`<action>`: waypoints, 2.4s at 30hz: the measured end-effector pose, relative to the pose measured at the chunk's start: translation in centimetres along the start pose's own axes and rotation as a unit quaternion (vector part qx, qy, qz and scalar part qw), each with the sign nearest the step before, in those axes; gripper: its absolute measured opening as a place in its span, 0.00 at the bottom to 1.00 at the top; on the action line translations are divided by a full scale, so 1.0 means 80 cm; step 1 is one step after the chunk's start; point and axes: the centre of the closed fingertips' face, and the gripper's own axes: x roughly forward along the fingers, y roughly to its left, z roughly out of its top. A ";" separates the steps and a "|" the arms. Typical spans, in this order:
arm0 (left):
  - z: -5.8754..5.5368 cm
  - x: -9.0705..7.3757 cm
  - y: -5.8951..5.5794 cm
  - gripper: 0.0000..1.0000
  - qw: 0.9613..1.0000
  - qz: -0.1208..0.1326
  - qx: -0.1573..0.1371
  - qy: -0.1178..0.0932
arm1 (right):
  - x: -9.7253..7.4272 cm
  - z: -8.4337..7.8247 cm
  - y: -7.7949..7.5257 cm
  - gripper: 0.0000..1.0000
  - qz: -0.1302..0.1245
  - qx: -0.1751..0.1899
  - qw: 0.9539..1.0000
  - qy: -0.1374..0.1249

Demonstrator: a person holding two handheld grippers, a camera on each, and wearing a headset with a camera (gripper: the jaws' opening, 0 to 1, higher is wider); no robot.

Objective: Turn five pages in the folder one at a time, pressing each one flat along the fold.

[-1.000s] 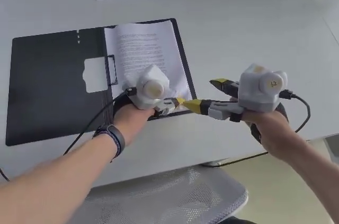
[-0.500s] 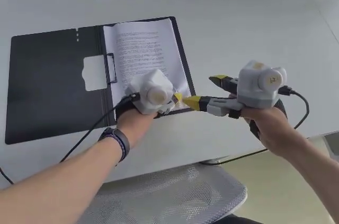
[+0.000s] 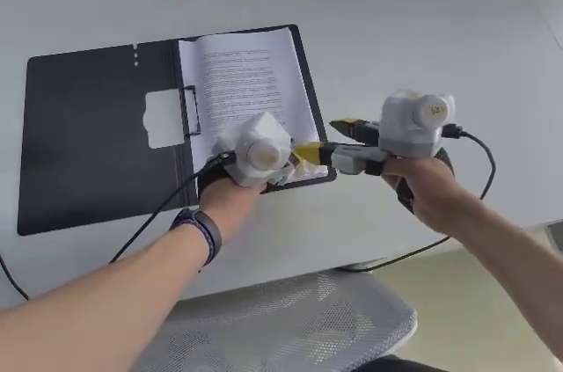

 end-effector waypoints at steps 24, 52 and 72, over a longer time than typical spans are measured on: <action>0.000 0.000 0.003 0.15 1.000 -0.001 -0.007 -0.002 | 0.023 0.001 -0.010 0.44 0.028 0.061 0.998 -0.007; 0.002 0.000 0.005 0.18 1.000 -0.010 -0.026 0.004 | 0.029 -0.001 -0.043 0.00 -0.004 0.157 0.987 -0.030; 0.016 -0.045 0.010 0.52 0.998 -0.036 -0.057 -0.002 | 0.017 0.010 -0.036 0.00 -0.006 0.194 0.979 -0.059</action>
